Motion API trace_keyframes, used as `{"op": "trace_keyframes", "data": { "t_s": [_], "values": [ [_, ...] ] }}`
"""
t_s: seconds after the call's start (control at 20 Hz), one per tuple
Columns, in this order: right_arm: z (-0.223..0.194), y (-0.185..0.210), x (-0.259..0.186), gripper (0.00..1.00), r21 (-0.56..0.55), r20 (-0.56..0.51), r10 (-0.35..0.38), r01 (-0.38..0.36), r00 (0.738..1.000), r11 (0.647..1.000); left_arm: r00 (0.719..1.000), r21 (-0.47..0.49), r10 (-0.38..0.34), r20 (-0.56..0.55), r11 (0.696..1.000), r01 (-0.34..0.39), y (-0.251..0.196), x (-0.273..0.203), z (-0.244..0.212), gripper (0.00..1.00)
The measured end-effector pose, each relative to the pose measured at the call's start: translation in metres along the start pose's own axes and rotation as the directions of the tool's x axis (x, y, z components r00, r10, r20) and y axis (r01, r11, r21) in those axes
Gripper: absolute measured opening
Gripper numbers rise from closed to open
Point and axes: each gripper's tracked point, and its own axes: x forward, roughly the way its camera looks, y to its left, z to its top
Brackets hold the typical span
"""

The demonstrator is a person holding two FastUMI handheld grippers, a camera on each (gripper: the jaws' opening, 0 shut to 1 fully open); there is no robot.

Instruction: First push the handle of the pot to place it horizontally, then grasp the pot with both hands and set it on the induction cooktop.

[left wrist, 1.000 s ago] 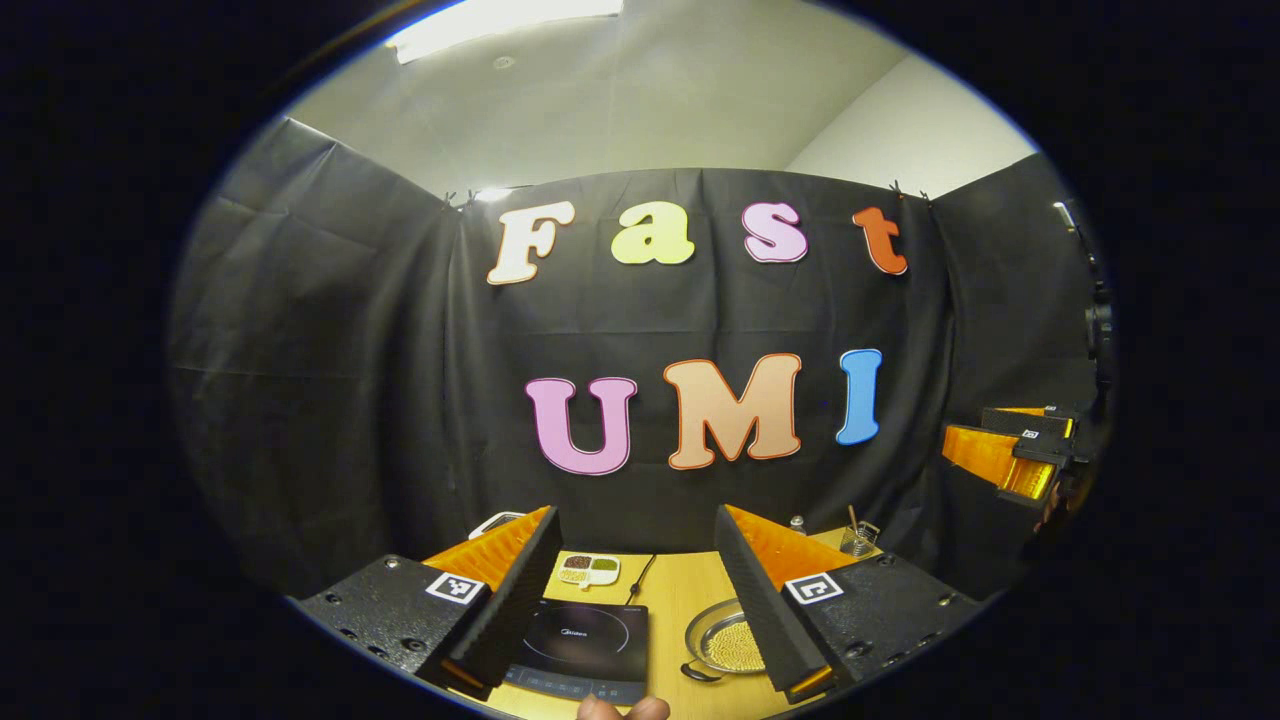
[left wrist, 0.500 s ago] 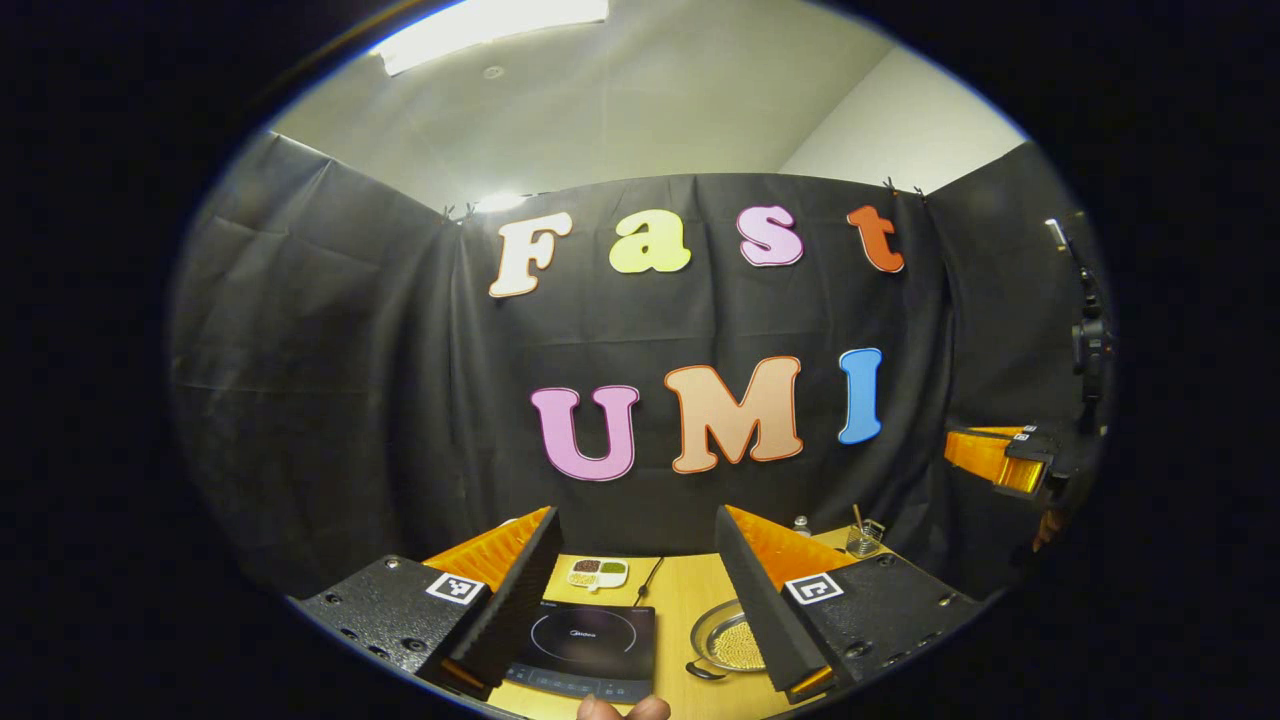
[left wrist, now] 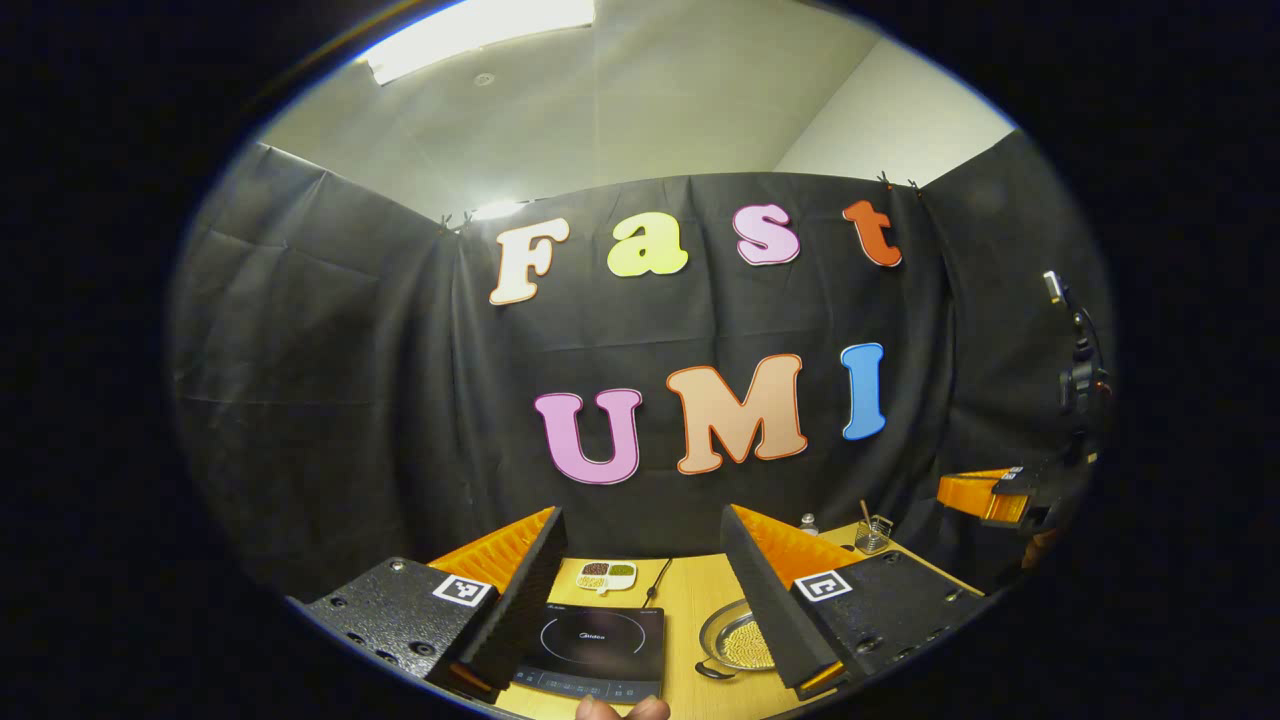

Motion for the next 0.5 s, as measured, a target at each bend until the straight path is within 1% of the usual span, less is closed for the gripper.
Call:
{"op": "trace_keyframes", "data": {
  "t_s": [0.1,0.2,0.25,0.4,0.5],
  "values": [
    [-0.011,0.003,0.005,0.02,0.005,-0.029,-0.007,0.007,1.0,1.0,1.0,-0.032,-0.02,0.011,0.999,0.02,0.002,0.01,-0.004,0.96],
    [-0.029,0.009,0.013,0.05,0.013,-0.069,-0.019,0.02,0.997,1.0,0.999,-0.057,-0.04,-0.001,0.998,0.04,0.01,0.023,-0.02,0.94],
    [-0.037,0.011,0.017,0.02,0.014,-0.085,-0.037,0.038,0.996,0.999,0.999,-0.055,-0.051,-0.001,0.997,0.051,0.017,0.032,-0.025,0.96],
    [-0.064,0.026,0.031,0.02,0.035,-0.138,-0.081,0.086,0.987,0.996,0.995,-0.038,-0.1,0.019,0.994,0.1,0.041,0.066,-0.038,0.94],
    [-0.087,0.039,0.04,0.02,0.038,-0.192,-0.112,0.121,0.975,0.992,0.992,-0.025,-0.126,0.025,0.992,0.127,0.06,0.094,-0.046,0.96]
  ]
}}
